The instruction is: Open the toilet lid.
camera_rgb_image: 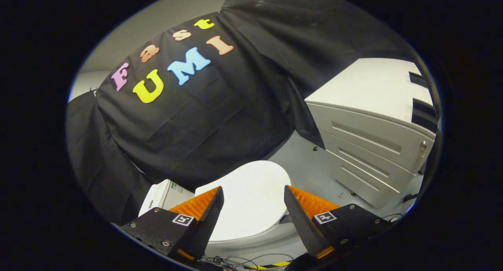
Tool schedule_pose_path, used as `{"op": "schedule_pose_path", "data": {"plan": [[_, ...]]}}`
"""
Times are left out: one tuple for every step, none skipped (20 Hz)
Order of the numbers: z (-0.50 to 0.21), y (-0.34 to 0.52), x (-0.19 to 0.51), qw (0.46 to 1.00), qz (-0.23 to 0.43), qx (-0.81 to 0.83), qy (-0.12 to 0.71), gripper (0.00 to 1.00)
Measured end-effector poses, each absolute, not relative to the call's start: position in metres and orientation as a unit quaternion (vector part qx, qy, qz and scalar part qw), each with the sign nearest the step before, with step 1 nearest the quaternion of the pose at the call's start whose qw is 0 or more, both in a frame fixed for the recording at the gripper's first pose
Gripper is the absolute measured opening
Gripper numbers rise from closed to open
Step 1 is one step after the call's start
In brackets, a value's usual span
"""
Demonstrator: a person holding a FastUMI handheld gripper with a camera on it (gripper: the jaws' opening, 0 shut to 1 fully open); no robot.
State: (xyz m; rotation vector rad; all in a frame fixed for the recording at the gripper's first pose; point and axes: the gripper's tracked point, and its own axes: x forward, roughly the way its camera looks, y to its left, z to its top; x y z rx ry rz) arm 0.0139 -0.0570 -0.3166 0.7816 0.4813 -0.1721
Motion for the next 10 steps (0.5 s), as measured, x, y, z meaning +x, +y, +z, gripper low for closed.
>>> {"op": "schedule_pose_path", "data": {"plan": [[-0.328, -0.057, 0.011, 0.882, -0.088, 0.394, 0.243, 0.95], [-0.339, -0.056, 0.008, 0.874, -0.091, 0.408, 0.247, 0.95], [-0.345, -0.055, 0.006, 0.868, -0.092, 0.419, 0.250, 0.95], [-0.352, -0.053, 0.005, 0.862, -0.096, 0.427, 0.256, 0.95], [-0.358, -0.052, 0.005, 0.857, -0.100, 0.433, 0.260, 0.94], [-0.364, -0.050, 0.005, 0.854, -0.101, 0.438, 0.263, 0.95], [-0.368, -0.049, 0.005, 0.852, -0.102, 0.440, 0.266, 0.94], [-0.374, -0.048, 0.006, 0.850, -0.106, 0.440, 0.269, 0.95], [-0.379, -0.048, 0.007, 0.848, -0.111, 0.440, 0.272, 0.95], [-0.387, -0.049, 0.006, 0.845, -0.117, 0.444, 0.276, 0.95]]}}
